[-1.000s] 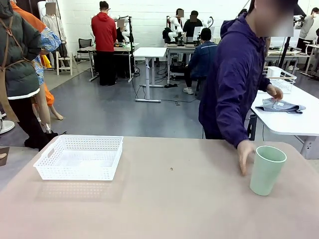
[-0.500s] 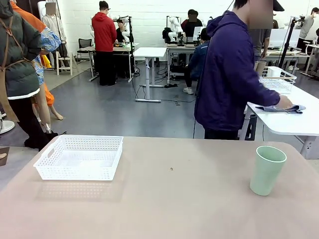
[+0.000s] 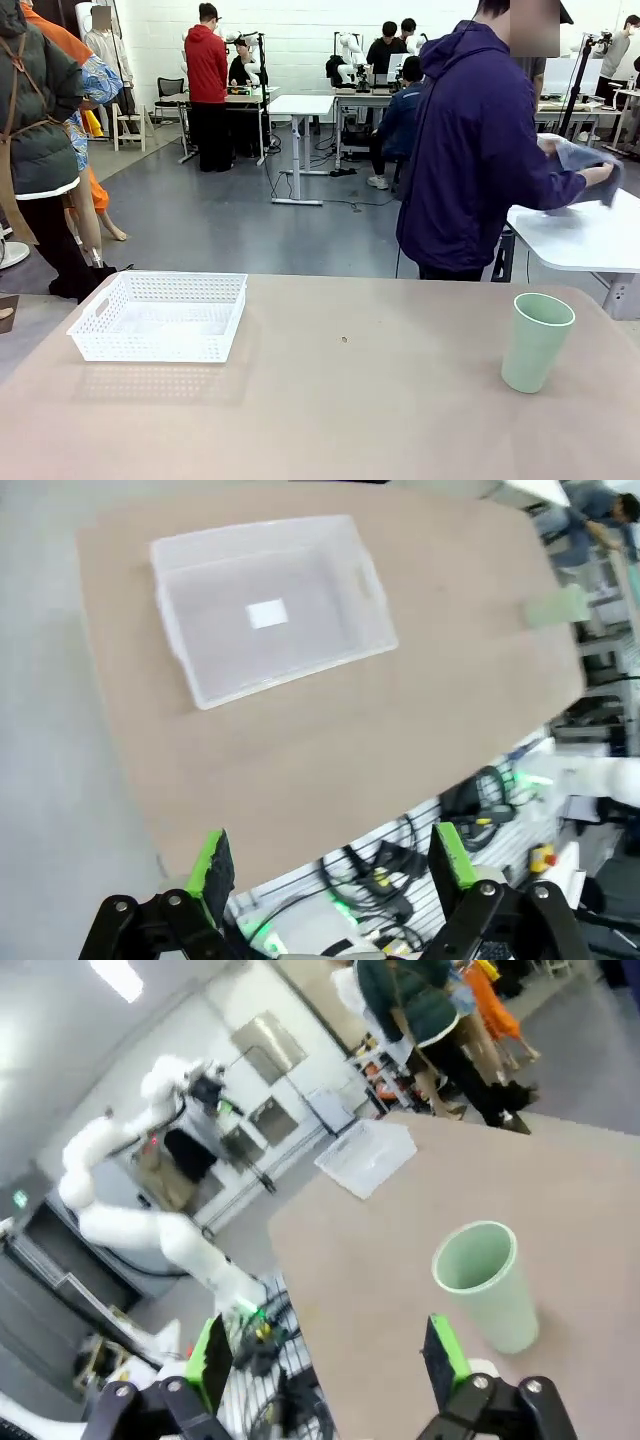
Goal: Clean and organize the cups into the basket.
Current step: Pick up the Organizing basket and move it to the center of the table, then pick up the Reusable plastic cup from the right side of the table and place it inside the Organizing basket.
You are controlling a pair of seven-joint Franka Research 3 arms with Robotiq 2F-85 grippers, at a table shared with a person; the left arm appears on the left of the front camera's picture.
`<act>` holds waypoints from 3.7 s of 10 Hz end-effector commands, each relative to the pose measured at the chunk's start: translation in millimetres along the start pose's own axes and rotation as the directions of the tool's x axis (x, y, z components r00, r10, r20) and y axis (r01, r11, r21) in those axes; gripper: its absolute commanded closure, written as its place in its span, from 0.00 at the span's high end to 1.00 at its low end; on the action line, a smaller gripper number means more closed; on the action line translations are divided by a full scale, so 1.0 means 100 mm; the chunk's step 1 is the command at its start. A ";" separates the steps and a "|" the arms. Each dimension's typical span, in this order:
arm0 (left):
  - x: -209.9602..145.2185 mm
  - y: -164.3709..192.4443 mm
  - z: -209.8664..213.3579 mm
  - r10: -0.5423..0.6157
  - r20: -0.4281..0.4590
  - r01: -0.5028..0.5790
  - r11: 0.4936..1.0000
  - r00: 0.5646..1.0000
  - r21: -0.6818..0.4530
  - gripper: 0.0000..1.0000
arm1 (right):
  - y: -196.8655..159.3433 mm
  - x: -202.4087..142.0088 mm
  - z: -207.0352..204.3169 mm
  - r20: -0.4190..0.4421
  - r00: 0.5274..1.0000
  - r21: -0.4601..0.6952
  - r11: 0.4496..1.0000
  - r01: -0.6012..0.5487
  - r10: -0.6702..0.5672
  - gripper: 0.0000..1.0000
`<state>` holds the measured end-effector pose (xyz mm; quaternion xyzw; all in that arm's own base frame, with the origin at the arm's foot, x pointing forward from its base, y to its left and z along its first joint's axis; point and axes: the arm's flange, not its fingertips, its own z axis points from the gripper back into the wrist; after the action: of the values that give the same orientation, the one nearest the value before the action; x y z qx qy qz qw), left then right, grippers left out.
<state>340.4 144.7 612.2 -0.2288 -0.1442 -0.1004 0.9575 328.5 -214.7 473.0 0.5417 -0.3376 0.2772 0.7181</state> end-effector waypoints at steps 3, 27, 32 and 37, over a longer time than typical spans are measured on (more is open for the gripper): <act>0.36 0.03 -0.67 0.126 -0.075 -0.098 0.948 0.989 0.303 1.00 | -0.20 -0.18 0.06 -0.127 0.986 -0.054 0.992 -0.114 0.106 1.00; 1.01 -0.25 -2.26 0.217 -0.114 -0.121 0.830 0.970 0.544 1.00 | -0.65 -0.59 -0.32 -0.210 0.818 0.111 0.844 -0.524 0.535 1.00; 1.12 0.12 -2.51 0.258 -0.120 -0.141 0.798 0.959 0.587 1.00 | -0.73 -0.75 -0.48 -0.184 0.799 0.182 0.819 -0.544 0.572 1.00; 1.03 0.24 -2.55 0.271 -0.150 -0.144 0.815 0.951 0.561 1.00 | -0.71 -0.72 -0.46 -0.200 0.807 0.171 0.831 -0.529 0.555 1.00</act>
<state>501.9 41.5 415.4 0.0341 -0.0292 0.0180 0.9988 346.3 -191.7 365.6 0.4217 -0.3729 0.5512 0.6158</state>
